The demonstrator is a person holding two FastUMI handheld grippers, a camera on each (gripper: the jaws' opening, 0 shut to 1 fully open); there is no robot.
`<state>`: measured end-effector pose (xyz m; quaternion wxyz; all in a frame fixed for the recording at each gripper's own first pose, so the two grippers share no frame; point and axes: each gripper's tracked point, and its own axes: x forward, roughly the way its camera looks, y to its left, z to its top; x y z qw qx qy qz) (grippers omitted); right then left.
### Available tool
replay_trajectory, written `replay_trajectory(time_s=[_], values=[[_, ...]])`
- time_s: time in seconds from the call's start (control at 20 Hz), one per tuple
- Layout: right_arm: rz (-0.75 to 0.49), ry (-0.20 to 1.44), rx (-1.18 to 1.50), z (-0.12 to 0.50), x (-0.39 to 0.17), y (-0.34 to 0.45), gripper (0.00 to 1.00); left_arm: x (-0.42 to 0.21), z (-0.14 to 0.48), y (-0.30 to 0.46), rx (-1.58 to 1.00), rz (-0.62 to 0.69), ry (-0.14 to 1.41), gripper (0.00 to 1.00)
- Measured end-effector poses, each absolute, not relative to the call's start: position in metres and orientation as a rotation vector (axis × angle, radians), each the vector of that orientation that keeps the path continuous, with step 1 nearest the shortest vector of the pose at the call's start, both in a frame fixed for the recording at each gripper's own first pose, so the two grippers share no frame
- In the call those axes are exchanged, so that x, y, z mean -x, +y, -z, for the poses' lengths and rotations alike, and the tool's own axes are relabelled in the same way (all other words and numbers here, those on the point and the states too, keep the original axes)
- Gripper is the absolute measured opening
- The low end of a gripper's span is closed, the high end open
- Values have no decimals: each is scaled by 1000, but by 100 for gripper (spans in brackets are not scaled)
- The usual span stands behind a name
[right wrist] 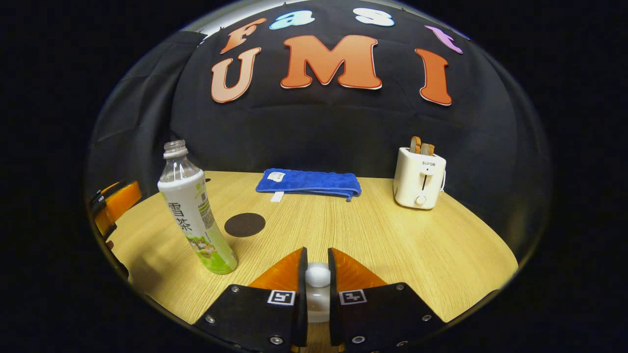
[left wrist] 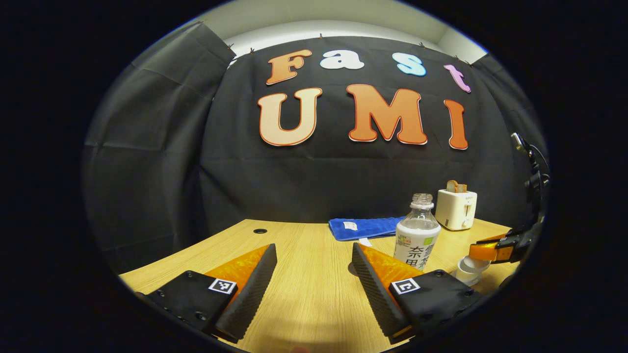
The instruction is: Open the teacup lid with one hand, grasp the water bottle and pour water into the teacup with the other hand; after pouring, place the water bottle on the coaster and then close the teacup lid.
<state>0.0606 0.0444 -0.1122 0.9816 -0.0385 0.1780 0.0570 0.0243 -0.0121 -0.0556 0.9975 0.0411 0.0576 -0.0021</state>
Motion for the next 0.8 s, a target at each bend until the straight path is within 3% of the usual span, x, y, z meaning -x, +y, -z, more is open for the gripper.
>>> replay_trajectory(time_s=[0.4,0.8], values=[[-57,322,88,95,-55,-2,18,-22,54,-34,-85,44,106,99],[97,320,35,101,-51,-76,18,-16,58,-80,-77,128,109,99]])
